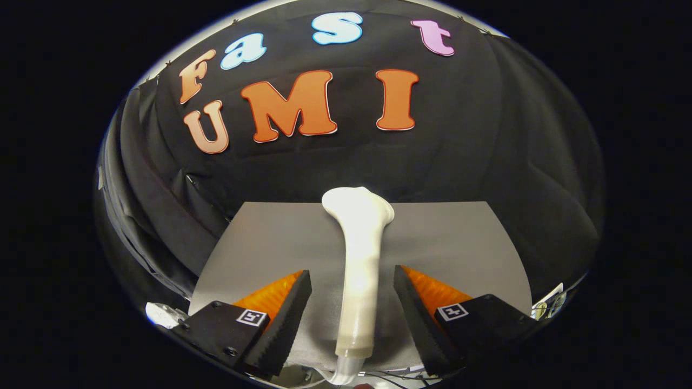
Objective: Iron the clothes twice with a garment steamer, once on the left side and once on the right side.
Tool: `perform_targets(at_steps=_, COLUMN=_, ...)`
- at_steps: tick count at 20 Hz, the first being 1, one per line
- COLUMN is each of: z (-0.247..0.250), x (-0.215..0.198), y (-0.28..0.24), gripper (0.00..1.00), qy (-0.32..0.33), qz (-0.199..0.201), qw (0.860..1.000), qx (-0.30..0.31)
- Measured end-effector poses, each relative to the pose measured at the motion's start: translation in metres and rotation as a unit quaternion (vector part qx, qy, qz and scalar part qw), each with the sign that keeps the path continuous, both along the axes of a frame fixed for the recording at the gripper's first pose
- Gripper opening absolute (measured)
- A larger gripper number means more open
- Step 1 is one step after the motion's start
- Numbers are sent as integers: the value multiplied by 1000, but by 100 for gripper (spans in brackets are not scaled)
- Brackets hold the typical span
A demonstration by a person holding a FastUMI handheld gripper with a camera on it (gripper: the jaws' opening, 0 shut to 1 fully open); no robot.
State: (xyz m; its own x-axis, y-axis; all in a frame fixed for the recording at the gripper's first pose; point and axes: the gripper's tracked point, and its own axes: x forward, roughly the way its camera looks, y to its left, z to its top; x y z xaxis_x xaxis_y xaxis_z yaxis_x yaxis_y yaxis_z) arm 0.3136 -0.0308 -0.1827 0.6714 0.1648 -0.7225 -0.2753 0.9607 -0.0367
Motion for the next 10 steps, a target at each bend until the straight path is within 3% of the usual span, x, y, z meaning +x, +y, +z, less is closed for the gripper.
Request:
perform_targets(at_steps=5, z=-23, x=16, y=-1, gripper=99, qy=27, qz=-10, qw=1000, qx=-10)
perform_targets(at_steps=7, z=-32, x=17, y=-2, gripper=94, qy=35, qz=-15, qw=999, qx=-12)
perform_targets(at_steps=10, z=-43, x=16, y=-4, gripper=74, qy=51, qz=-16, qw=999, qx=-13)
